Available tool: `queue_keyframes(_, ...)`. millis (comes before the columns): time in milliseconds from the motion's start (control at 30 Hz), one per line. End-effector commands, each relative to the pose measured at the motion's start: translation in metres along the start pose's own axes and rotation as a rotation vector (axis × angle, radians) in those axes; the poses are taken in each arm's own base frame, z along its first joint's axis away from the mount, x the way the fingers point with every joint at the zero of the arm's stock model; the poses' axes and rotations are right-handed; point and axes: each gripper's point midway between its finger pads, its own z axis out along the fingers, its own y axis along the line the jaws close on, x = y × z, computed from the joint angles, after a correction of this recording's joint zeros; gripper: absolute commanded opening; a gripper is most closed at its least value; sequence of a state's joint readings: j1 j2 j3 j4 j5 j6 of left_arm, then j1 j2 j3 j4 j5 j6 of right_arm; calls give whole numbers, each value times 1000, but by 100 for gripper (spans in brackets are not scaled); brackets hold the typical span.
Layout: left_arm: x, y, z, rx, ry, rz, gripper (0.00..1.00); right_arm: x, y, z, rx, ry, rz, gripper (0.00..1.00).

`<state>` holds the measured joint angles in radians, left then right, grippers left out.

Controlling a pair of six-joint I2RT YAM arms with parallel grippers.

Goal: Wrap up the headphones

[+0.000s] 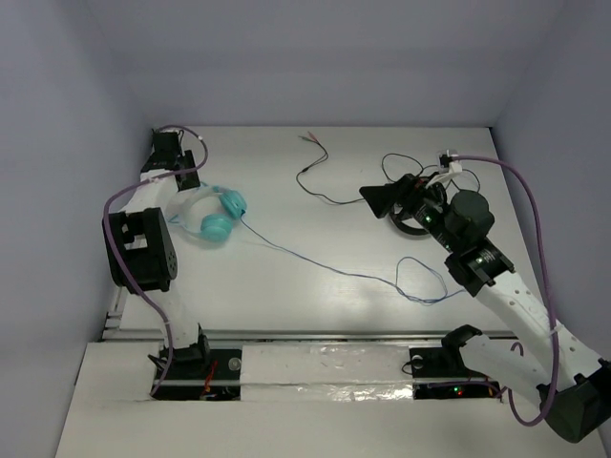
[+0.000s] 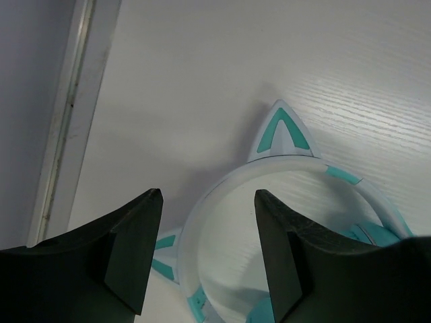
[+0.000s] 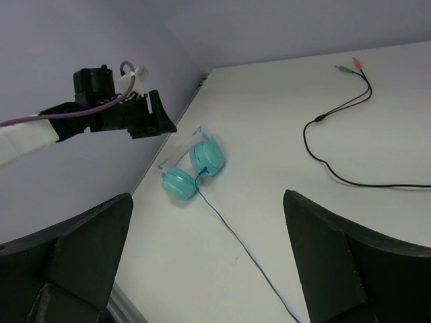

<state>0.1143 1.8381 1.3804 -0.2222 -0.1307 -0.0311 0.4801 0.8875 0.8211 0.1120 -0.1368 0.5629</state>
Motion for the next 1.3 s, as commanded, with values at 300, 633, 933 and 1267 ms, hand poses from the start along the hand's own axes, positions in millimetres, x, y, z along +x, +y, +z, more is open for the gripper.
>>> queue_keyframes(300, 44, -4, 41, 15, 120, 88, 56, -16, 8, 3, -17, -53, -23, 100)
queue_keyframes(633, 75, -11, 67, 51, 225, 85, 50, -17, 1, 5, 21, -66, -21, 100)
queue_keyframes(933, 96, -14, 62, 56, 260, 80, 21, -21, -6, 4, 57, -84, -26, 95)
queue_keyframes(1267, 68, -48, 34, 165, 195, 43, 0, -7, -4, 12, 25, -24, -45, 30)
